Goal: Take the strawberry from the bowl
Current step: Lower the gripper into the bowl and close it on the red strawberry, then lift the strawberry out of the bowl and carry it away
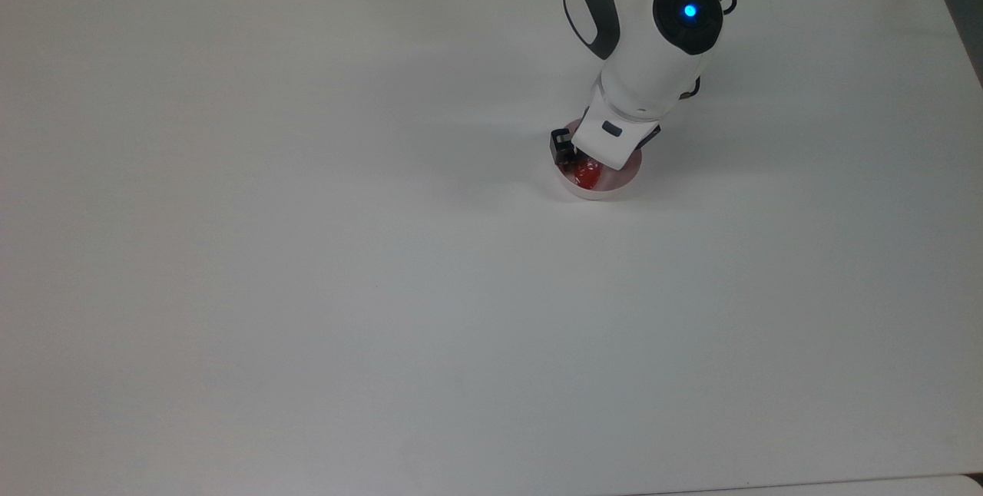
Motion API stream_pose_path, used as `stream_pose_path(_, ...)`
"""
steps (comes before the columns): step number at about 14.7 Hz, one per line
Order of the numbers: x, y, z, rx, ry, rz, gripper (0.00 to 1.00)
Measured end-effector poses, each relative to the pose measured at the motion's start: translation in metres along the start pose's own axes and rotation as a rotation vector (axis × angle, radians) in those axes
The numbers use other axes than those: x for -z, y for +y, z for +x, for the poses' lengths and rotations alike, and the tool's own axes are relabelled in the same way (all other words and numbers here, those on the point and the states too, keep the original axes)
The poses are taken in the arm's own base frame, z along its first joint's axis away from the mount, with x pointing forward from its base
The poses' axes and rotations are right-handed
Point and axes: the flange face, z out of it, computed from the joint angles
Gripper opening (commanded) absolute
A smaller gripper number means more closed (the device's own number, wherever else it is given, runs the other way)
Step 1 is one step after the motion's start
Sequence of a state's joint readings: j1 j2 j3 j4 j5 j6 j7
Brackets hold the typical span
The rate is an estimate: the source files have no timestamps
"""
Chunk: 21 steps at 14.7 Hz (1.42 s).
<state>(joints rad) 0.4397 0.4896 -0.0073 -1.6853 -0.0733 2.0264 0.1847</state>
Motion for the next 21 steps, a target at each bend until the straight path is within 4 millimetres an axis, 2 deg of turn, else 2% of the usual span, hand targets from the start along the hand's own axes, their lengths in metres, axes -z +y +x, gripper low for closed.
stream_pose_path(5, 0.003, -0.002, 0.001, 0.004, 0.008, 0.001, 0.43)
stream_pose_path(8, 0.012, -0.002, 0.002, 0.002, 0.027, 0.004, 0.43)
stream_pose_path(12, 0.043, 0.002, 0.004, -0.009, 0.079, 0.018, 0.43)
stream_pose_path(14, 0.067, 0.011, 0.005, -0.029, 0.118, 0.037, 0.43)
stream_pose_path(16, 0.093, 0.029, 0.007, -0.063, 0.161, 0.053, 0.44)
stream_pose_path(17, 0.104, 0.044, 0.008, -0.088, 0.181, 0.059, 0.44)
stream_pose_path(19, 0.114, 0.091, 0.013, -0.157, 0.212, 0.064, 0.44)
stream_pose_path(21, 0.105, 0.148, 0.022, -0.238, 0.269, 0.068, 0.45)
